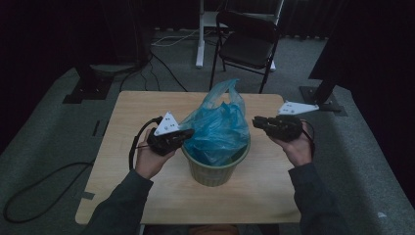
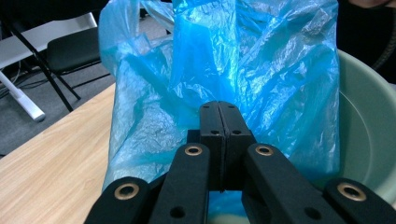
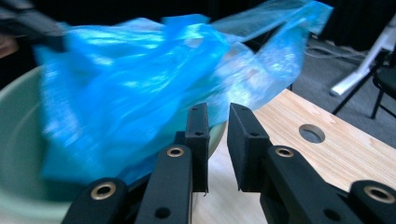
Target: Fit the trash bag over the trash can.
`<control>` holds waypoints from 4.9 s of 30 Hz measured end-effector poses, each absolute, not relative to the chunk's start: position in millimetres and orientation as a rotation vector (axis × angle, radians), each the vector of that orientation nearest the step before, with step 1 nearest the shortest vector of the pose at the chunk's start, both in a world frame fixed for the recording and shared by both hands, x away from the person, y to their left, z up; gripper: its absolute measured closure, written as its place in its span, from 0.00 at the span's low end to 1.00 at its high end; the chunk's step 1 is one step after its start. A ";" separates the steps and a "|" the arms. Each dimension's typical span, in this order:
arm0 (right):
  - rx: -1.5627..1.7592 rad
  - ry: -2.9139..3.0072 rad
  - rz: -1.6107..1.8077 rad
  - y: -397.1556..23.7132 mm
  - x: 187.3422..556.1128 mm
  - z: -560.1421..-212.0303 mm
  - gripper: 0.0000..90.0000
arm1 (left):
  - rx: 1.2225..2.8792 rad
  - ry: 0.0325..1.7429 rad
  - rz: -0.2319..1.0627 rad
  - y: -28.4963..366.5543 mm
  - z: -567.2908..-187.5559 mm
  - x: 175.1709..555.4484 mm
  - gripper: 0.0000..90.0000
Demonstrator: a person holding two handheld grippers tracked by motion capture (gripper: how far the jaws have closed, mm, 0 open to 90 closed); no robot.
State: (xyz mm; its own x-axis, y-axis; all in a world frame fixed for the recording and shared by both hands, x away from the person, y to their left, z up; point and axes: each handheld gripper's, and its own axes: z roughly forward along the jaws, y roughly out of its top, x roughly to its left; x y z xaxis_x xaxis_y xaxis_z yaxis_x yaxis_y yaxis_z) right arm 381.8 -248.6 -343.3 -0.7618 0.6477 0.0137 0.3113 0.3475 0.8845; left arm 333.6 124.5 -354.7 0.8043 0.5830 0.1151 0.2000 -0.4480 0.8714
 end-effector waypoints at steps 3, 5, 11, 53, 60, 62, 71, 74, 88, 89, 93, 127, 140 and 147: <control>0.859 2.292 1.392 -234.7 391.6 -343.1 0.86 | 2.026 0.582 0.506 127.8 -355.2 331.5 0.99; 0.831 2.313 1.411 -225.0 392.4 -341.3 0.83 | 2.028 0.585 0.506 129.3 -355.7 331.4 0.99; 0.712 2.383 1.454 -202.6 384.5 -334.5 0.78 | 2.020 0.592 0.511 132.6 -356.6 330.8 0.98; 0.544 2.577 1.359 -225.7 321.0 -359.3 1.00 | 1.995 0.723 0.330 178.6 -410.3 314.5 0.97; 0.557 2.583 1.350 -233.4 316.3 -362.5 1.00 | 1.988 0.678 0.312 169.8 -407.9 310.5 0.95; 0.555 2.587 1.344 -235.2 315.0 -364.6 1.00 | 1.990 0.669 0.312 168.6 -407.3 309.5 0.95; 0.592 2.601 1.366 -242.5 315.9 -375.9 1.00 | 1.975 0.646 0.275 164.5 -407.3 306.5 0.93; 0.601 2.608 1.364 -244.6 315.9 -378.2 1.00 | 1.975 0.638 0.271 163.2 -407.0 305.3 0.93; 0.650 2.667 1.303 -243.0 324.2 -394.2 1.00 | 1.989 0.590 0.219 157.6 -412.4 302.6 0.90; 0.654 2.671 1.304 -242.2 324.9 -395.7 1.00 | 1.990 0.587 0.219 157.3 -412.4 302.7 0.90; 0.662 2.670 1.306 -240.7 326.7 -397.0 1.00 | 1.987 0.588 0.228 159.4 -410.1 302.0 0.89; 0.612 2.656 1.313 -237.8 316.9 -390.0 1.00 | 1.957 0.530 0.166 163.9 -402.4 296.7 0.99; 0.554 2.691 1.329 -228.7 312.9 -389.8 1.00 | 2.049 0.572 0.195 159.2 -422.1 303.8 1.00; 0.537 2.735 1.321 -225.2 314.1 -394.6 1.00 | 2.058 0.570 0.188 155.7 -424.1 303.0 0.99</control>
State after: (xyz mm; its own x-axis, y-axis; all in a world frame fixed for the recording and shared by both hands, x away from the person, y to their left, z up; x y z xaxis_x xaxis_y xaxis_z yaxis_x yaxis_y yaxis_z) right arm 314.1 -225.2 -394.6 -0.9377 0.3332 0.0986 0.2843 0.5727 0.7689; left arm 303.0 155.7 -424.1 0.8790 0.4676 -0.0935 0.3199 -0.4329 0.8428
